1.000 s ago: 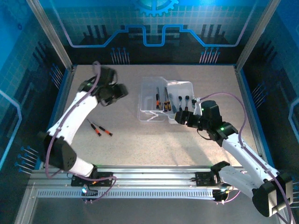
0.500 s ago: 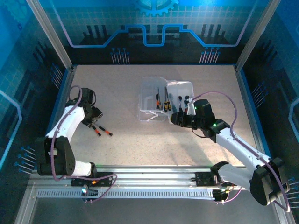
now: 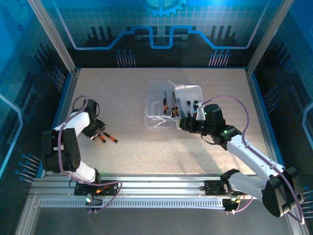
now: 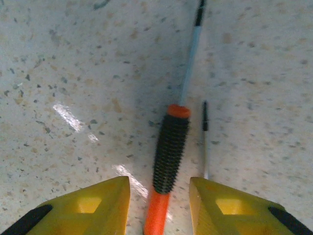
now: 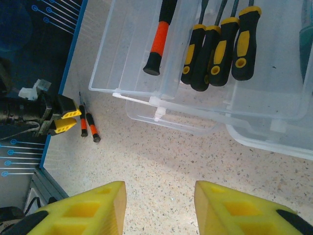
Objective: Pack the tool kit
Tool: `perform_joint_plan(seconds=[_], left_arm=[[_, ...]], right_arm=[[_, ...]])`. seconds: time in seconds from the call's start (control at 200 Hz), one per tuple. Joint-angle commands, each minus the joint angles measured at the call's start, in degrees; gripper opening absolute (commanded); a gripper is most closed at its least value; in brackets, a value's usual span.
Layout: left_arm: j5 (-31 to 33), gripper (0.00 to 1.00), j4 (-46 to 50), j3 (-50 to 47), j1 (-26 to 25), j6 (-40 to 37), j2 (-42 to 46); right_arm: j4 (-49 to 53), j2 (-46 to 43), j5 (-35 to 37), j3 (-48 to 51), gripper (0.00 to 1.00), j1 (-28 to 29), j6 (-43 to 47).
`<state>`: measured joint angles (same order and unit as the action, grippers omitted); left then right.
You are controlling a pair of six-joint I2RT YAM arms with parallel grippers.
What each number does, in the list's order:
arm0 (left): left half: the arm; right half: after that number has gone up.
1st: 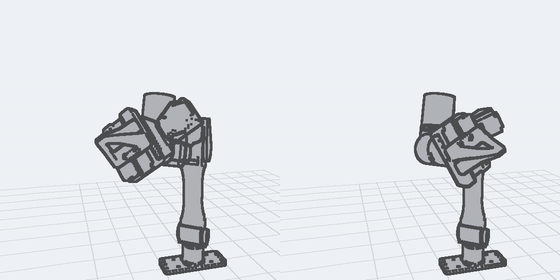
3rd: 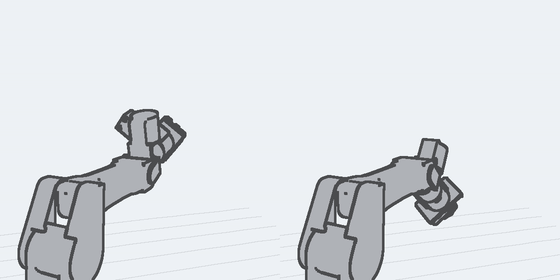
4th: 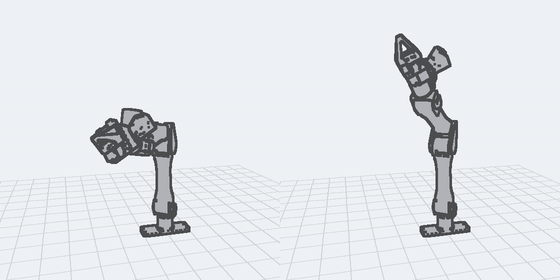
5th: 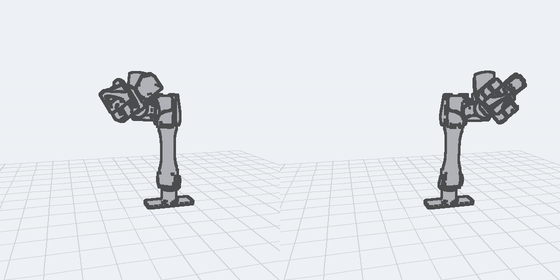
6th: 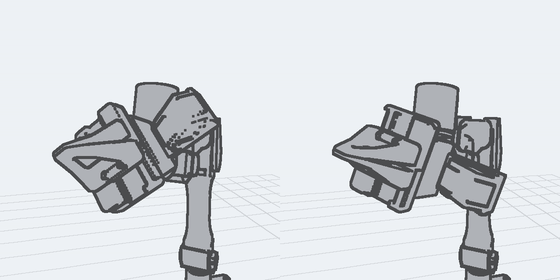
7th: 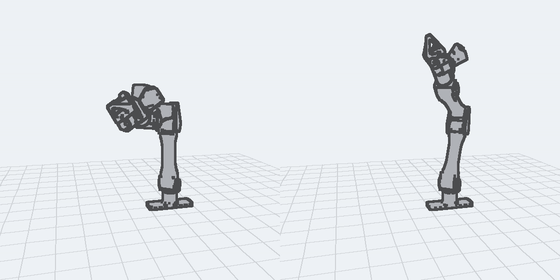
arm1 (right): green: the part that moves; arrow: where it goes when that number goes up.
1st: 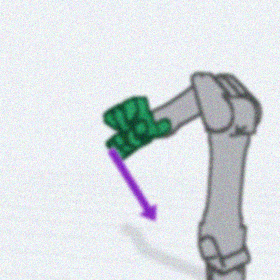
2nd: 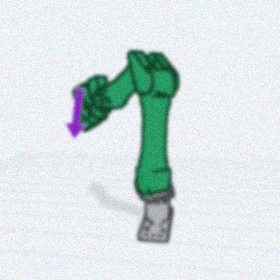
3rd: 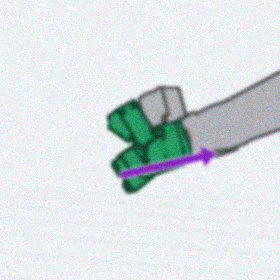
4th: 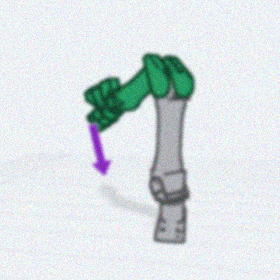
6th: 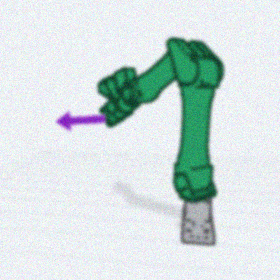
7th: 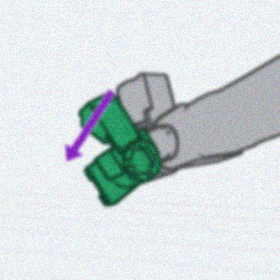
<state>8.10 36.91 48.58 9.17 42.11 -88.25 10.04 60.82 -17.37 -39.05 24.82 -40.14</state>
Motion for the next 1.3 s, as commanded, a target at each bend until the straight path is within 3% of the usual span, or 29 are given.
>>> perform_joint_plan(seconds=[0.0,0.17,0.505,0.745,0.96,1.081,1.296], left_arm=[[-1.49,0.37,-3.03,-1.50,1.58,0.43,-0.64],[-2.16,0.31,-4.46,-2.16,2.32,0.74,-2.42],[-4.45,0.29,-5.98,-4.51,3.84,1.66,-1.84],[-5.23,0.19,-5.12,-5.59,3.84,2.06,0.99],[-4.27,0.31,-4.46,-4.94,4.01,2.28,-0.44],[-4.84,0.32,-5.37,-5.10,4.28,2.38,-1.79],[-5.54,0.19,-6.93,-6.21,4.54,1.86,-1.40]], right_arm=[[0.90,-1.31,0.65,-0.12,0.42,0.67,0.06],[0.77,-1.10,0.67,-0.31,0.42,0.71,-0.11],[1.24,-1.40,0.92,-0.49,0.43,0.67,0.06],[1.47,-1.35,0.77,-0.94,0.45,0.67,0.24],[1.63,-1.40,0.91,-1.12,0.45,0.67,0.41],[2.11,-1.66,1.01,-1.25,0.45,0.54,0.50],[3.14,-2.55,1.24,-1.82,0.46,0.36,0.93]])
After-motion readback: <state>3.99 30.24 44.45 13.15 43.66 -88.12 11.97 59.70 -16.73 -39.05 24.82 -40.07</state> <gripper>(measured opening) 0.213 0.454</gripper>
